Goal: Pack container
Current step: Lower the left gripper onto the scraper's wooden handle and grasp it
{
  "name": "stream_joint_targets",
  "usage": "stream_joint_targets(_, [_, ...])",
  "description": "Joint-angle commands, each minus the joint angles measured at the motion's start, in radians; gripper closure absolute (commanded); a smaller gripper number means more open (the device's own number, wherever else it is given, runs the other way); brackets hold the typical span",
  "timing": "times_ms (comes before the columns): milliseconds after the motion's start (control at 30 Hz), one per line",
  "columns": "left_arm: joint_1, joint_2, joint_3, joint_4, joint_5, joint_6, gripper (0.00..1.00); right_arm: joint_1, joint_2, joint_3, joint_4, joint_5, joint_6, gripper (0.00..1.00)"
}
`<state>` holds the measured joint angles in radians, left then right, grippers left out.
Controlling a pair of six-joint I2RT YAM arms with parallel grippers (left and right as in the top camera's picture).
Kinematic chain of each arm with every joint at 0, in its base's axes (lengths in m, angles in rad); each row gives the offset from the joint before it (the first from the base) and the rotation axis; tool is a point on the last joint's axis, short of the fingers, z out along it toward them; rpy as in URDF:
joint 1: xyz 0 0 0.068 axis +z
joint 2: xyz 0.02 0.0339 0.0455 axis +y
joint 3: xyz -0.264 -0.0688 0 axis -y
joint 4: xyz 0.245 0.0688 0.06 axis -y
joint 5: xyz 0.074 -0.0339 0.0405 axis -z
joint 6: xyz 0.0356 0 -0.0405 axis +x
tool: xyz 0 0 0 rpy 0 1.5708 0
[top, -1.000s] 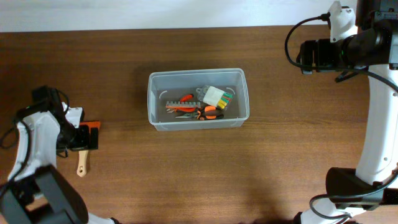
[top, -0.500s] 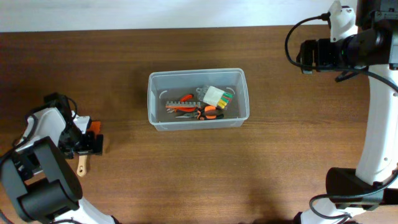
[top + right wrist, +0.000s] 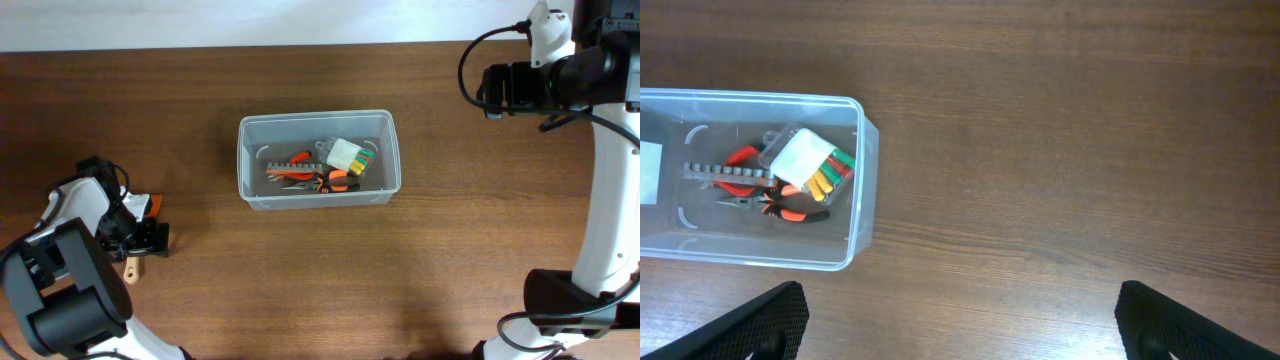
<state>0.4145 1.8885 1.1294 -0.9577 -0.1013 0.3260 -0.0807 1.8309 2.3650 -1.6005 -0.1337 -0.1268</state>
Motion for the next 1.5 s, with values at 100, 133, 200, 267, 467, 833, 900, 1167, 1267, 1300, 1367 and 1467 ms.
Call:
stream_joint_targets(100, [0.008, 0.009, -0.030, 0.000, -0.019, 0.001, 0.19, 0.001, 0.006, -0.006, 0.003, -0.013, 0.005, 0.01])
stream_joint_targets(133, [0.008, 0.009, -0.030, 0.000, -0.019, 0.002, 0.25, 0.001, 0.006, -0.006, 0.002, -0.013, 0.005, 0.01])
stream_joint_targets(200, [0.008, 0.009, -0.030, 0.000, -0.019, 0.002, 0.34, 0.001, 0.006, -0.006, 0.002, -0.013, 0.005, 0.01])
stream_joint_targets(267, [0.008, 0.009, -0.030, 0.000, -0.019, 0.002, 0.39, 0.001, 0.006, -0.006, 0.002, -0.013, 0.005, 0.01])
stream_joint_targets(467, [0.008, 0.009, -0.030, 0.000, -0.019, 0.001, 0.54, 0.001, 0.006, -0.006, 0.002, -0.013, 0.005, 0.01])
stream_joint_targets(833, [0.007, 0.009, -0.030, 0.000, -0.003, 0.001, 0.70, 0.001, 0.006, -0.006, 0.002, -0.013, 0.005, 0.01])
stream_joint_targets(900, [0.007, 0.009, -0.030, 0.000, 0.009, 0.001, 0.74, 0.001, 0.006, -0.006, 0.002, -0.013, 0.005, 0.01])
stream_joint_targets(1167, [0.007, 0.009, -0.030, 0.002, 0.061, 0.001, 0.76, 0.001, 0.006, -0.006, 0.002, -0.013, 0.005, 0.01])
stream_joint_targets(1267, [0.007, 0.009, -0.030, 0.002, 0.065, 0.001, 0.80, 0.001, 0.006, -0.006, 0.002, -0.013, 0.005, 0.01])
stream_joint_targets(1300, [0.007, 0.009, -0.030, 0.002, 0.072, 0.001, 0.82, 0.001, 0.006, -0.006, 0.002, -0.013, 0.005, 0.01])
stream_joint_targets(1367, [0.007, 0.009, -0.030, 0.003, 0.093, 0.001, 0.90, 0.001, 0.006, -0.006, 0.002, -0.013, 0.005, 0.01])
stream_joint_targets(1467, [0.007, 0.009, -0.030, 0.004, 0.106, 0.001, 0.98, 0.001, 0.006, -0.006, 0.003, -0.013, 0.005, 0.01])
